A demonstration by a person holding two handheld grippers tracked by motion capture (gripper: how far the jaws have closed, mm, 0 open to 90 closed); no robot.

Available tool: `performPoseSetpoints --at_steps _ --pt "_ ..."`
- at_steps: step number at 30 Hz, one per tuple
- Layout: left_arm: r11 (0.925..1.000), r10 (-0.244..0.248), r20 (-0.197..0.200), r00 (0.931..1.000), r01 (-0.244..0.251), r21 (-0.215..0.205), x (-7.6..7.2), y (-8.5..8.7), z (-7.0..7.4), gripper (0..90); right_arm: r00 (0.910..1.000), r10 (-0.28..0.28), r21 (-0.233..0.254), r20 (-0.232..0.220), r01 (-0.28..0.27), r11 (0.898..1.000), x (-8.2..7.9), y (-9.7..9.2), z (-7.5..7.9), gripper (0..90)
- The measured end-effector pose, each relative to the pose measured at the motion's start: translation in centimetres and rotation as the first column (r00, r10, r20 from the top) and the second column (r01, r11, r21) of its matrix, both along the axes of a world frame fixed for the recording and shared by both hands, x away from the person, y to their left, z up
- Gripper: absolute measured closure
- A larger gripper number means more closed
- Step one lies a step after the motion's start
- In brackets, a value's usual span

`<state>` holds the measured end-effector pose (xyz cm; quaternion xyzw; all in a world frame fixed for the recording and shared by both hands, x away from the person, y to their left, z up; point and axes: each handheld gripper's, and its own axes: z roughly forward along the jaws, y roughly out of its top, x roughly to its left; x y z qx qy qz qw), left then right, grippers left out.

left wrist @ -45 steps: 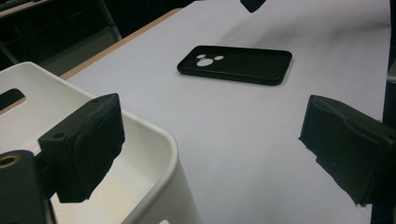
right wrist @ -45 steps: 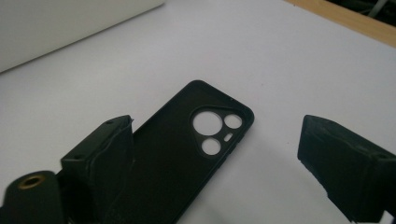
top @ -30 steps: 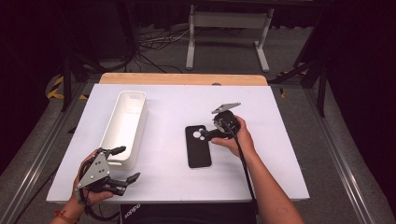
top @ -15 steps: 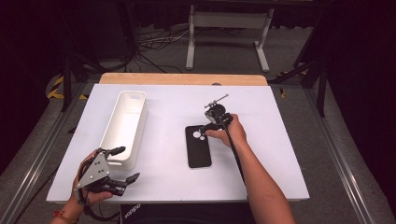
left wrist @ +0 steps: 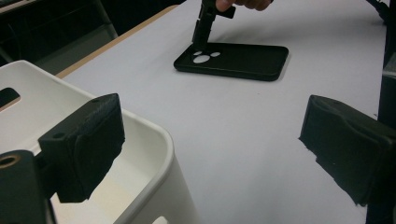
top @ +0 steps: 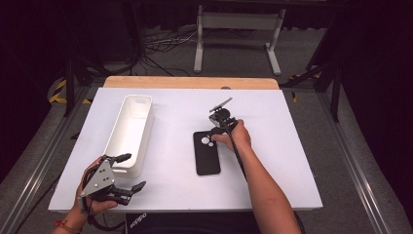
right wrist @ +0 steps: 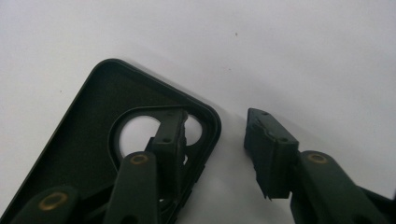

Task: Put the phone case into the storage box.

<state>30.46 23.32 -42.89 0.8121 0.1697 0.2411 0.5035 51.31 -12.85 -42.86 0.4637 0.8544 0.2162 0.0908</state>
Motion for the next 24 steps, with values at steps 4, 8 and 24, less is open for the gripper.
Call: performPoseSetpoints --at_steps 4,8,24 --pt "1.0000 0.001 0.003 1.0000 -0.001 0.005 0.0 0.0 0.0 7.2 0.9998 -0.003 -0.016 0.019 0.004 1.000 0.0 0.2 -0.1 66.1" --pt "1.0000 -0.001 -0.002 1.0000 0.001 0.007 0.1 0.0 -0.1 7.2 0.9991 -0.002 -0.045 0.042 0.004 0.999 -0.1 0.4 -0.2 75.4" --pt "1.0000 -0.001 -0.006 1.0000 0.001 0.005 0.1 0.2 -0.1 7.2 0.9927 -0.005 -0.022 0.120 0.008 1.000 -1.1 0.2 -0.4 81.2"
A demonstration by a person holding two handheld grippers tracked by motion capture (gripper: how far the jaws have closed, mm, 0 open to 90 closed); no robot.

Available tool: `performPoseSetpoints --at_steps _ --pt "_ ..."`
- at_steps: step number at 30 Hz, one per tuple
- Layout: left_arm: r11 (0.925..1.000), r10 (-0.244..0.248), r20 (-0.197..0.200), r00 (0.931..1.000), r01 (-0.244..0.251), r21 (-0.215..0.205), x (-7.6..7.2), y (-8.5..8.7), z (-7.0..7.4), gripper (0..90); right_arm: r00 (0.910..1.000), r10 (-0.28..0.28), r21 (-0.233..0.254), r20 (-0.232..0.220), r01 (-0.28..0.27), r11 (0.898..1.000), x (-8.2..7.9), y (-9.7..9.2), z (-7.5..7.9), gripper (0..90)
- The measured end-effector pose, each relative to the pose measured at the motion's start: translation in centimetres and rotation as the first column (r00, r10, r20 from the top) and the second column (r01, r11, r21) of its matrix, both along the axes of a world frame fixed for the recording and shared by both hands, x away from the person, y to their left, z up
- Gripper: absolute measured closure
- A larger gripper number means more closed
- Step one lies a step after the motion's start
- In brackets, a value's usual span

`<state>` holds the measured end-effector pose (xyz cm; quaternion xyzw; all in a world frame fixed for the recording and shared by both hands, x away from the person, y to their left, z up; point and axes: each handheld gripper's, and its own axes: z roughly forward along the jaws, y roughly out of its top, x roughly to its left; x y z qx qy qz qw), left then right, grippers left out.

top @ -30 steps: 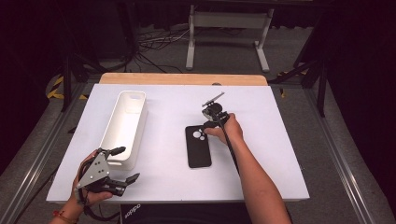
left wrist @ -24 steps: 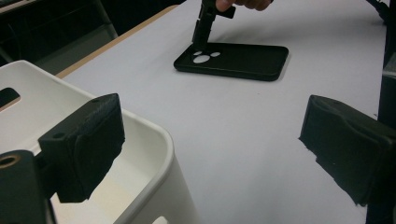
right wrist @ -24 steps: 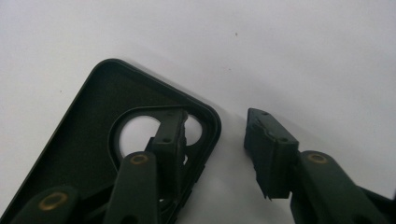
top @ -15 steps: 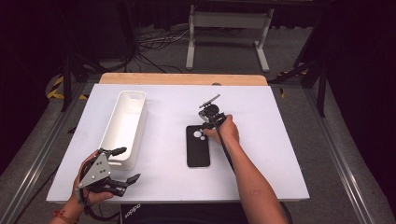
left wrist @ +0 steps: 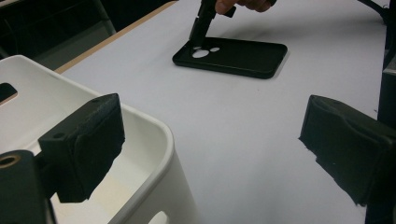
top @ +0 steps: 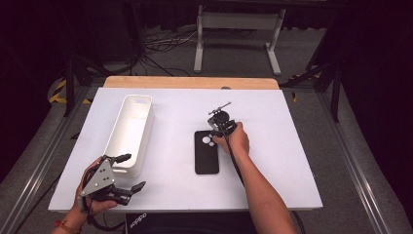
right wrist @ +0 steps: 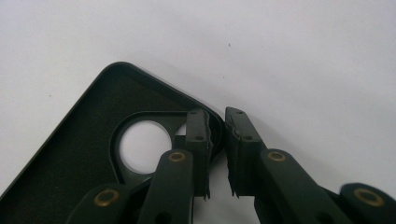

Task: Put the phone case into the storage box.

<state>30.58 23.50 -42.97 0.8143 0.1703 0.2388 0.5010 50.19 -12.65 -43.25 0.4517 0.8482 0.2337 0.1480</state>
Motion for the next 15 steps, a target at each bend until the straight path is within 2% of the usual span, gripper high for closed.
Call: performPoseSetpoints --at_steps 4,7,11,15 --pt "0.9999 0.009 0.003 1.0000 -0.009 -0.012 -0.1 0.0 0.0 7.2 0.9992 -0.005 0.021 0.041 0.004 1.000 -0.6 -0.4 0.6 81.4" --pt "0.9999 0.009 0.002 1.0000 -0.009 -0.004 -0.1 0.0 0.1 7.2 0.9952 0.000 0.040 0.098 -0.003 0.999 -1.4 -0.8 1.4 81.6" --pt "1.0000 0.008 0.008 0.9999 -0.008 -0.006 -0.1 0.0 0.1 7.6 0.9879 0.012 0.066 0.155 -0.023 0.998 -2.7 -1.4 2.3 81.7" --pt "1.0000 0.008 0.010 0.9999 -0.008 0.004 -0.1 -0.1 0.2 7.5 0.9749 0.013 0.088 0.222 -0.033 0.996 -4.2 -2.0 3.0 81.8"
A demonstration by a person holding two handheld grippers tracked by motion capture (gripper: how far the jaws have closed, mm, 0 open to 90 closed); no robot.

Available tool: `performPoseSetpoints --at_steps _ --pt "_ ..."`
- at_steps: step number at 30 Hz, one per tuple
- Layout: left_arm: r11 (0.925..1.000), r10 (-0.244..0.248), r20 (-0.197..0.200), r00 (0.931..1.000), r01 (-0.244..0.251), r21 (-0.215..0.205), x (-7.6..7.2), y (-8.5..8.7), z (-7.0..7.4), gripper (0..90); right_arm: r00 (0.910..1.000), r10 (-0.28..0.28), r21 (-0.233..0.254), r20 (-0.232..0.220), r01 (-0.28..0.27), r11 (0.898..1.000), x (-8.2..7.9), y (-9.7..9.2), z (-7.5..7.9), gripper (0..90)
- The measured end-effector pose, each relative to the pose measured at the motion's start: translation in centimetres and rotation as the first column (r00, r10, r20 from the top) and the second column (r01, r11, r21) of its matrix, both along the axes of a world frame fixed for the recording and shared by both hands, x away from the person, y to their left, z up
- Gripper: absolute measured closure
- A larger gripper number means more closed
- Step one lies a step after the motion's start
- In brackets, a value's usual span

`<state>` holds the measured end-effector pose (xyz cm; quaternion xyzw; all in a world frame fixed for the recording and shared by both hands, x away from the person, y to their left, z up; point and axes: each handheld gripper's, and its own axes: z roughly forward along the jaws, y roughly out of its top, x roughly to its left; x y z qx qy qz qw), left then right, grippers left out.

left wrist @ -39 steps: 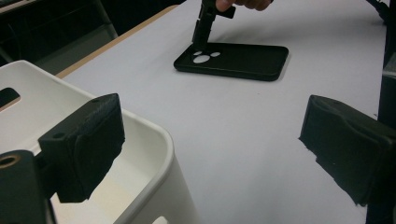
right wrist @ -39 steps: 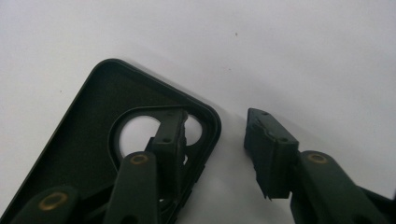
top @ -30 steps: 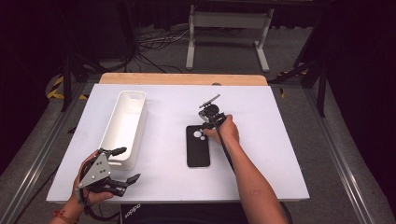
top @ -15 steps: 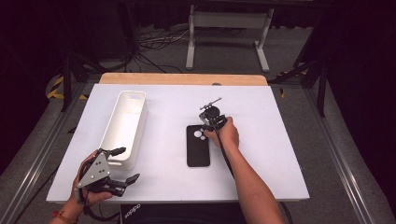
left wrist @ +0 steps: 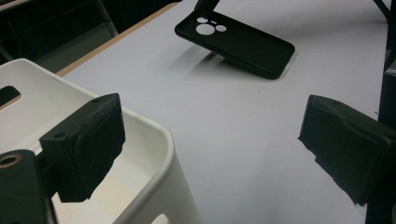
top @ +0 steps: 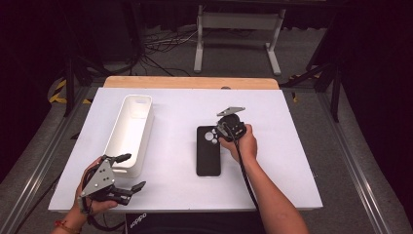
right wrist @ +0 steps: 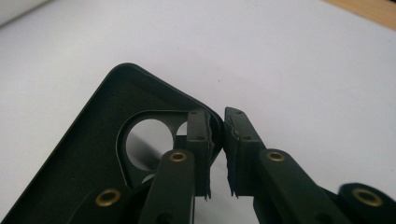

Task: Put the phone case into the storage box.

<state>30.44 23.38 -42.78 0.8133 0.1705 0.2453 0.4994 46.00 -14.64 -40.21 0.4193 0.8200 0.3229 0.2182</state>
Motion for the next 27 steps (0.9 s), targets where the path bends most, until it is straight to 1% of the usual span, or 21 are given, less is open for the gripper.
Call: performPoseSetpoints --at_steps 1,3,5,7,9,11,14,15,16,18,19,20,21,22,23,24,25,27 --pt "1.0000 0.002 0.001 1.0000 -0.002 -0.001 0.0 0.0 0.0 7.5 0.9995 -0.003 0.005 0.031 0.003 1.000 -0.5 -0.1 0.2 81.8" --pt "0.9999 0.004 -0.001 1.0000 -0.004 -0.011 0.0 0.0 0.0 7.5 0.9977 0.004 0.019 0.067 -0.006 1.000 -1.3 -0.3 0.7 81.8" --pt "0.9999 0.006 -0.004 1.0000 -0.006 -0.009 0.0 0.0 0.0 7.5 0.9939 0.016 0.031 0.109 -0.020 0.999 -2.3 -0.4 1.2 81.9" --pt "0.9999 0.005 -0.006 1.0000 -0.005 -0.012 0.0 0.0 0.1 7.5 0.9904 0.027 0.037 0.135 -0.032 0.999 -3.0 -0.4 1.6 81.9" --pt "0.9998 0.006 -0.008 0.9999 -0.006 -0.017 -0.1 0.0 0.1 7.5 0.9844 0.038 0.030 0.172 -0.043 0.999 -3.8 -0.5 2.0 81.9" --pt "0.9997 0.005 -0.011 0.9999 -0.006 -0.023 -0.1 0.0 0.1 7.5 0.9826 0.041 0.031 0.181 -0.047 0.998 -4.1 -0.5 2.2 81.9" --pt "0.9994 0.010 -0.006 0.9999 -0.010 -0.033 -0.1 -0.1 0.3 7.5 0.9755 0.060 0.047 0.212 -0.071 0.996 -5.1 -0.5 2.6 81.9" --pt "0.9993 0.010 -0.007 0.9999 -0.010 -0.035 -0.1 -0.1 0.3 7.5 0.9742 0.057 0.052 0.218 -0.070 0.996 -5.3 -0.4 2.7 81.9" --pt "0.9995 0.009 -0.006 0.9999 -0.010 -0.030 -0.1 -0.1 0.4 7.5 0.9710 0.061 0.047 0.231 -0.074 0.996 -5.6 -0.4 2.9 81.9" --pt "0.9992 0.017 -0.005 0.9998 -0.017 -0.036 -0.1 -0.2 0.5 7.5 0.9658 0.063 0.045 0.251 -0.076 0.996 -6.0 -0.3 3.1 81.9" --pt "0.9989 0.018 -0.008 0.9998 -0.018 -0.043 -0.1 -0.2 0.6 7.5 0.9641 0.067 0.052 0.257 -0.082 0.995 -6.2 -0.3 3.2 81.9" --pt "0.9979 0.026 -0.011 0.9996 -0.027 -0.059 -0.1 -0.4 0.7 7.5 0.9611 0.073 0.053 0.266 -0.090 0.995 -6.5 -0.3 3.3 81.9" --pt "0.9983 0.029 -0.010 0.9995 -0.030 -0.051 0.0 -0.4 0.9 7.6 0.9588 0.075 0.049 0.274 -0.092 0.995 -6.6 -0.2 3.4 81.9" --pt "0.9983 0.029 -0.010 0.9995 -0.030 -0.051 0.0 -0.4 0.9 7.7 0.9566 0.076 0.050 0.281 -0.094 0.994 -6.7 -0.2 3.5 81.9" --pt "0.9973 0.040 -0.010 0.9991 -0.041 -0.061 -0.1 -0.5 0.9 7.7 0.9566 0.076 0.050 0.281 -0.094 0.994 -6.7 -0.2 3.5 81.9" --pt "0.9968 0.052 -0.013 0.9986 -0.052 -0.061 -0.1 -0.6 1.1 8.5 0.9551 0.078 0.051 0.286 -0.096 0.994 -6.8 -0.2 3.6 81.9" --pt "0.9959 0.066 0.004 0.9978 -0.065 -0.063 -0.2 -0.9 1.4 11.6 0.9513 0.079 0.051 0.298 -0.099 0.994 -7.1 -0.1 3.7 81.9" --pt "0.9956 0.067 0.005 0.9978 -0.066 -0.066 -0.1 -1.1 1.6 12.3 0.9480 0.079 0.044 0.308 -0.097 0.994 -7.2 -0.1 3.7 81.9"
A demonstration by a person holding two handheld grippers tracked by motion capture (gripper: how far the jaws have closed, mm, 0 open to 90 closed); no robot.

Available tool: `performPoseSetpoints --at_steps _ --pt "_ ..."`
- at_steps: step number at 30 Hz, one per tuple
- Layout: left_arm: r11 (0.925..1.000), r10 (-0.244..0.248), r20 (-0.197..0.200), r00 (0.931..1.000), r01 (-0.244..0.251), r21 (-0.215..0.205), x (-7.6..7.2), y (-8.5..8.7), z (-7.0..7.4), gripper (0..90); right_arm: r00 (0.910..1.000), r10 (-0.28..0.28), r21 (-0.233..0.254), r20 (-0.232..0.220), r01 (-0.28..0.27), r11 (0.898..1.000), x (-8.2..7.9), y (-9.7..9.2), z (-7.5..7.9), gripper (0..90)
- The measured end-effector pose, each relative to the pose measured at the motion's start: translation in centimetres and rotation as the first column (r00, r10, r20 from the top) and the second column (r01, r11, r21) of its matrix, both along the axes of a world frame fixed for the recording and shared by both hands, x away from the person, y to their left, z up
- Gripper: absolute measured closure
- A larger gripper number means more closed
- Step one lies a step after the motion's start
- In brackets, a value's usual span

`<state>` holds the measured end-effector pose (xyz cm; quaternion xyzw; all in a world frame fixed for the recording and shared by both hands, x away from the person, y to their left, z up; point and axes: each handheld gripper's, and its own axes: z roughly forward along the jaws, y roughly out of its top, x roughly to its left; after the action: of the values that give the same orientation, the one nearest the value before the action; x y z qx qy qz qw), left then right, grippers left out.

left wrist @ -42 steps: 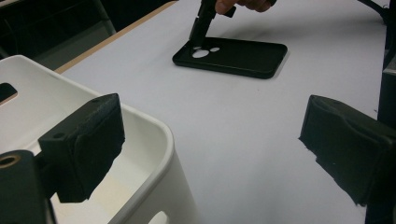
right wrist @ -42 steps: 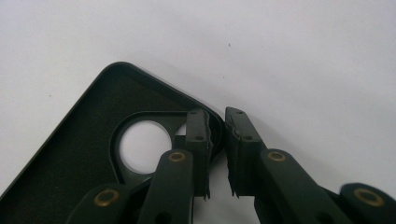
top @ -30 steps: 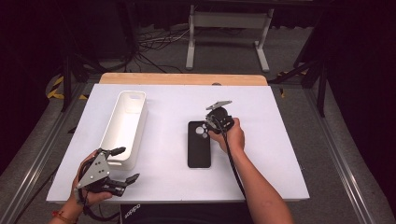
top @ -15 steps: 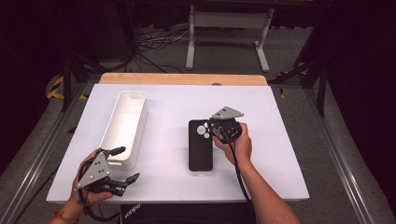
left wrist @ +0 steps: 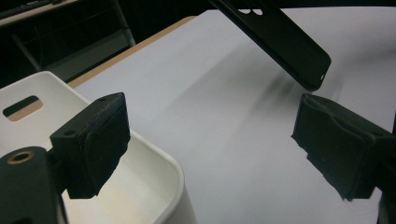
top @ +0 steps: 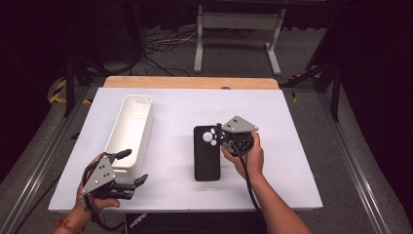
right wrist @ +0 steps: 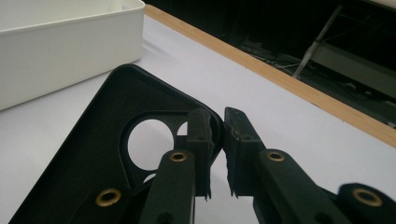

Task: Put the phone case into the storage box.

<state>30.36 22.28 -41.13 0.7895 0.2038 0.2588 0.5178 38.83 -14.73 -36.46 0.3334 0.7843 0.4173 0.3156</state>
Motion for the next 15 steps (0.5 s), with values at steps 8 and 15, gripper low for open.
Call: performPoseSetpoints --at_steps 8,15 --pt "0.9999 0.004 0.003 1.0000 -0.004 -0.014 0.6 -1.0 1.3 14.9 0.9996 -0.003 0.003 0.028 0.002 1.000 -0.4 0.1 0.2 81.9" --pt "0.9998 -0.010 0.026 0.9996 0.011 -0.019 1.0 -2.5 2.7 15.3 0.9985 0.000 0.007 0.054 0.000 1.000 -0.8 0.2 0.4 81.9"
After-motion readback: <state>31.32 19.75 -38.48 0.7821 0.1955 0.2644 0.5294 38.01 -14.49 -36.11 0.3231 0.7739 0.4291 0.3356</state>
